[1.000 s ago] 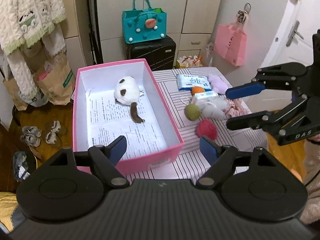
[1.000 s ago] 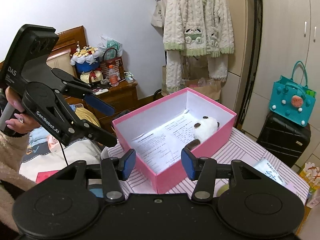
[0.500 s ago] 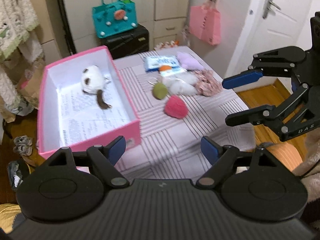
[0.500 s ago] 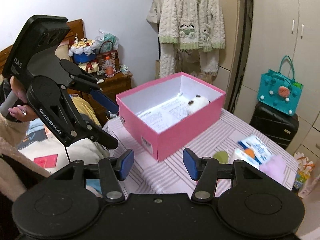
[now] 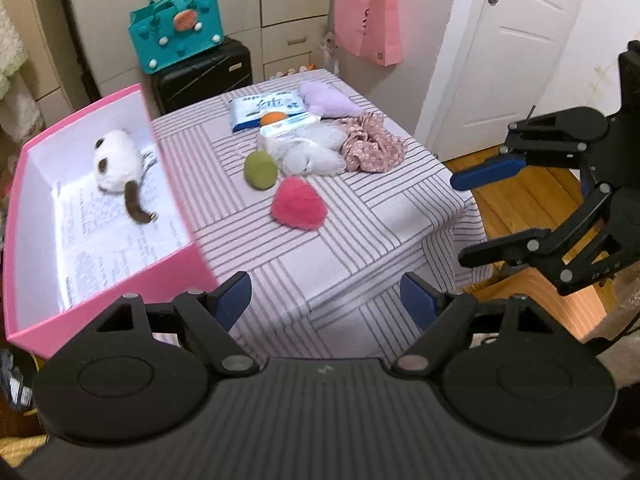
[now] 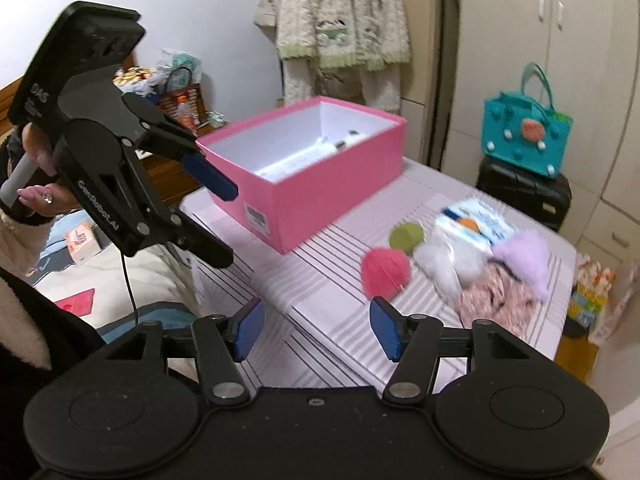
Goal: Organize soft objects
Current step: 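Move the left tool back toward the pink knitted heart, then grasp the pink knitted heart with left tool while right tool grasps floral scrunchie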
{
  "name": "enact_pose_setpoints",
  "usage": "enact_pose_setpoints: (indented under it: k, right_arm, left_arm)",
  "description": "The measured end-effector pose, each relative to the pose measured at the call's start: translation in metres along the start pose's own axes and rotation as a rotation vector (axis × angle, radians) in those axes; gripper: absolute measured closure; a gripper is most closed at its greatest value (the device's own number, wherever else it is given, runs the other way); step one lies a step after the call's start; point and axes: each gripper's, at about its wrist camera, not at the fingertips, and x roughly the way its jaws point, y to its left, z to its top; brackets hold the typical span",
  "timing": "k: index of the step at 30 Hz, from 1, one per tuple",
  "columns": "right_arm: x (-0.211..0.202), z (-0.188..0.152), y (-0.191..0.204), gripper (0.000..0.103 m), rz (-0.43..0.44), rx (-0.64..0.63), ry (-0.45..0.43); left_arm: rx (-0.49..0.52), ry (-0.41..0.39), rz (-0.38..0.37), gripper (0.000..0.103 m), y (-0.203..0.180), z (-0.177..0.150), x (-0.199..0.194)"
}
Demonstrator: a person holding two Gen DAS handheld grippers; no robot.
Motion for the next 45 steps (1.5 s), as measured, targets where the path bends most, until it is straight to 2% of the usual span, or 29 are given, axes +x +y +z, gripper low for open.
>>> enact_pose_setpoints:
  k: [4,9,16,23,27,30,32,34,37,39,42,45]
  right_arm:
    - [0.008,-0.015,-0.018,0.039,-0.001,0.045,-0.001]
    - [0.021,-0.029,-0.037,0.038,-0.053,0.048,-0.028]
    - [0.043,-0.043,-0.066,0.036,-0.101,0.087,-0.05]
    - [0.063,-0.054,-0.088,0.03,-0.169,0.094,-0.093]
    - [0.069,-0.056,-0.103,0.028,-0.213,0.102,-0.136]
    - [0.076,-0.056,-0.111,0.022,-0.244,0.101,-0.147]
    - [0.082,-0.056,-0.117,0.018,-0.269,0.088,-0.149]
    - [0.089,-0.055,-0.121,0.018,-0.296,0.075,-0.142]
    - [0.098,-0.054,-0.128,0.017,-0.324,0.069,-0.135]
    - [0.105,-0.053,-0.136,0.017,-0.33,0.077,-0.12]
    - [0.111,-0.051,-0.148,0.016,-0.31,0.111,-0.104]
    - [0.117,-0.05,-0.155,0.009,-0.289,0.12,-0.094]
  left_arm:
    - [0.022,-0.03,-0.008,0.023,-0.004,0.004,0.019]
    - [0.018,-0.058,-0.022,0.023,-0.003,0.009,0.049]
    - [-0.031,-0.044,-0.054,0.025,0.002,0.022,0.099]
    - [-0.024,-0.087,0.027,0.025,-0.004,0.026,0.131]
    - [-0.008,-0.131,0.098,0.025,-0.005,0.027,0.137]
    - [0.005,-0.164,0.154,0.025,-0.004,0.029,0.14]
    - [-0.011,-0.162,0.148,0.025,0.0,0.032,0.144]
    - [-0.036,-0.156,0.13,0.025,0.003,0.034,0.149]
    - [-0.052,-0.159,0.145,0.025,0.005,0.034,0.157]
    - [-0.054,-0.166,0.164,0.028,0.004,0.033,0.16]
    - [-0.045,-0.172,0.177,0.038,0.006,0.032,0.164]
    - [-0.066,-0.154,0.166,0.041,0.012,0.032,0.167]
